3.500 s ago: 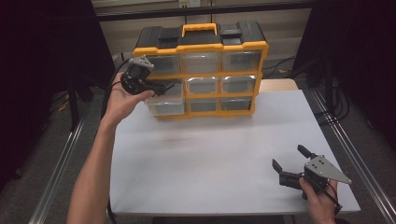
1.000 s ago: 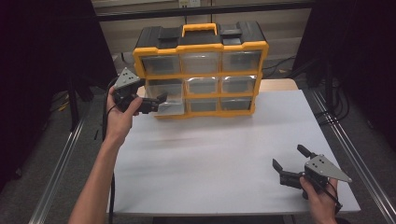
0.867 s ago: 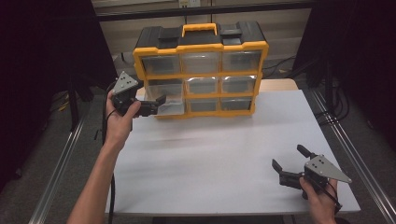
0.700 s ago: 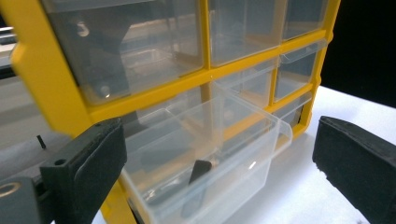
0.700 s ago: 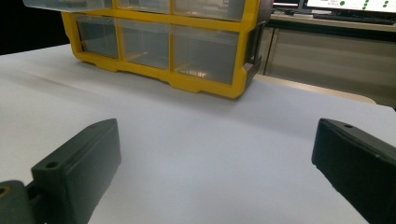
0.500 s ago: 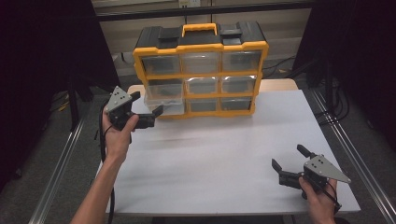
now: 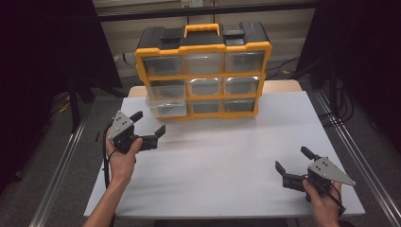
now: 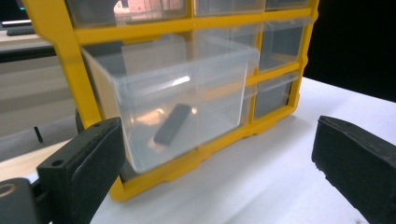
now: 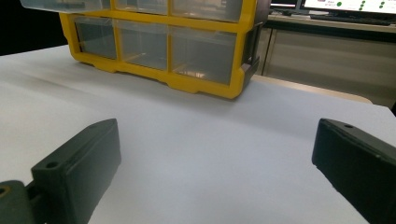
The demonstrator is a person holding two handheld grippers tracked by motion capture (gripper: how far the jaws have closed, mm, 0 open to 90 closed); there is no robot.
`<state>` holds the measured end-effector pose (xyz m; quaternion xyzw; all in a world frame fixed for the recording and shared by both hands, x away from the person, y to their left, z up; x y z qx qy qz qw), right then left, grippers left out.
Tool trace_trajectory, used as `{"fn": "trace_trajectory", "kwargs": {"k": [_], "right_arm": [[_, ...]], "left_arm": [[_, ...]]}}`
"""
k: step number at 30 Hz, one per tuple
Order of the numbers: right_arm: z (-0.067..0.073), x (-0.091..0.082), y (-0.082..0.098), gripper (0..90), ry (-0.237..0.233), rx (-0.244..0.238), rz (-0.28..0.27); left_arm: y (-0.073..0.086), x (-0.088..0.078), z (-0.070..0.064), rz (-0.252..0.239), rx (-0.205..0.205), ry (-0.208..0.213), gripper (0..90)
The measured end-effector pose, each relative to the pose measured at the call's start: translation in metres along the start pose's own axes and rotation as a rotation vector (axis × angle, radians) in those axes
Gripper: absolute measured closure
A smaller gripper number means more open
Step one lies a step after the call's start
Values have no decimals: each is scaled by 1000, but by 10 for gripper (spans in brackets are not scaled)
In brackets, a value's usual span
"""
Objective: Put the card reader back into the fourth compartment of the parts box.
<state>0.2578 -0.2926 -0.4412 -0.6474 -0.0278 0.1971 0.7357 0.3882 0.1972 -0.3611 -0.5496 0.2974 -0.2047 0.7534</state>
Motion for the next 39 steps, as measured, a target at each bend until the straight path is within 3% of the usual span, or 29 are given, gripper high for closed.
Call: {"fn": "trace_trajectory", "kwargs": {"k": [4, 15, 17, 21, 23, 29, 31, 34, 39], "right_arm": [[0, 0, 0, 13, 1, -3, 1], [0, -1, 0, 13, 2, 1, 0], [0, -1, 0, 13, 2, 1, 0], [0, -1, 0, 13, 0, 0, 0], [0, -2, 0, 13, 2, 2, 0], [0, -3, 1, 13, 13, 3, 0], [-1, -4, 1, 13, 16, 0, -2], [-1, -5, 1, 12, 15, 12, -2], [-2, -4, 1, 14, 15, 30, -2]], "left_arm": [[15, -5, -7, 1, -32, -10, 30], [51, -21, -25, 47, -51, -36, 32], [55, -26, -29, 30, -80, -43, 33], [67, -35, -35, 43, -94, -69, 36], [74, -37, -38, 48, -115, -60, 36], [82, -49, -45, 63, -133, -64, 36], [85, -54, -48, 69, -130, -93, 36], [85, -55, -46, 54, -149, -106, 35], [86, -53, -46, 71, -141, -105, 36]]}}
Point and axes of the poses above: each handheld gripper's, and its own axes: x roughly forward along the jaws, y roughly out of its underside, z roughly to its left, the point moved 1 cm from there along x, roughly forward along the jaws, and after that the axes turned 12 degrees about x, right-handed, at the moved point
